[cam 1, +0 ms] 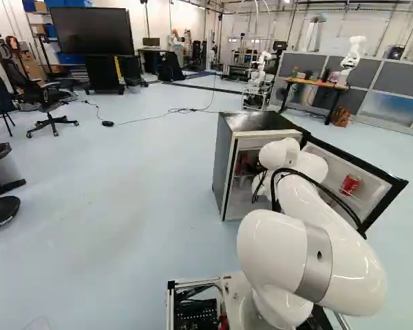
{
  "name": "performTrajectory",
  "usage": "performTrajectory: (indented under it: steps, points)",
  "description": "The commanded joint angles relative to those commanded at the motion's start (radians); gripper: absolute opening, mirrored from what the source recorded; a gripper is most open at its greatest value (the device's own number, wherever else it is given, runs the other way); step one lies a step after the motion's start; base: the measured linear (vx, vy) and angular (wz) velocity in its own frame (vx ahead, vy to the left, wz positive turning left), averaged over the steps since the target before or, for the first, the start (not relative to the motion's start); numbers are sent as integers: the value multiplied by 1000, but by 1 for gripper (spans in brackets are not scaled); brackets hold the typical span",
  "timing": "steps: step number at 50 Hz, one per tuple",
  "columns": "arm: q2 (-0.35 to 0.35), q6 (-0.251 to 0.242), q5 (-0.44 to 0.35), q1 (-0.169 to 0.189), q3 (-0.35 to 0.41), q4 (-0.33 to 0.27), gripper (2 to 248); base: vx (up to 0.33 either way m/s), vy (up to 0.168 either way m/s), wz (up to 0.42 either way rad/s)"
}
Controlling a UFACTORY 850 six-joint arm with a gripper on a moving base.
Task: Grab a drink from the fridge
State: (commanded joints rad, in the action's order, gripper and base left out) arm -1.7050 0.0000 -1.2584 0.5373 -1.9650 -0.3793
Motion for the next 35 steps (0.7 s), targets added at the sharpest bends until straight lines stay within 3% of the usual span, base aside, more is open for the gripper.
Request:
performTrajectory:
  steps: [17,18,22,23,27,28,33,34,35]
  points:
    - [-9,0,0,-1,-16,0,238,0,0,0]
    - [-9,0,0,-1,-16,0,200,0,0,0]
    - [-9,0,0,-1,-16,0,200,0,0,0]
    - [-9,0,0,-1,-16,0,162,0,0,0]
    - [-9,0,0,-1,-16,0,162,0,0,0]
    - [-9,0,0,-1,-16,0,123,0,0,0]
    - [-9,0,0,-1,-16,0,123,0,0,0]
    - [-9,0,0,-1,-16,0,94,0,0,0]
    - [-9,0,0,-1,-16,0,94,0,0,0]
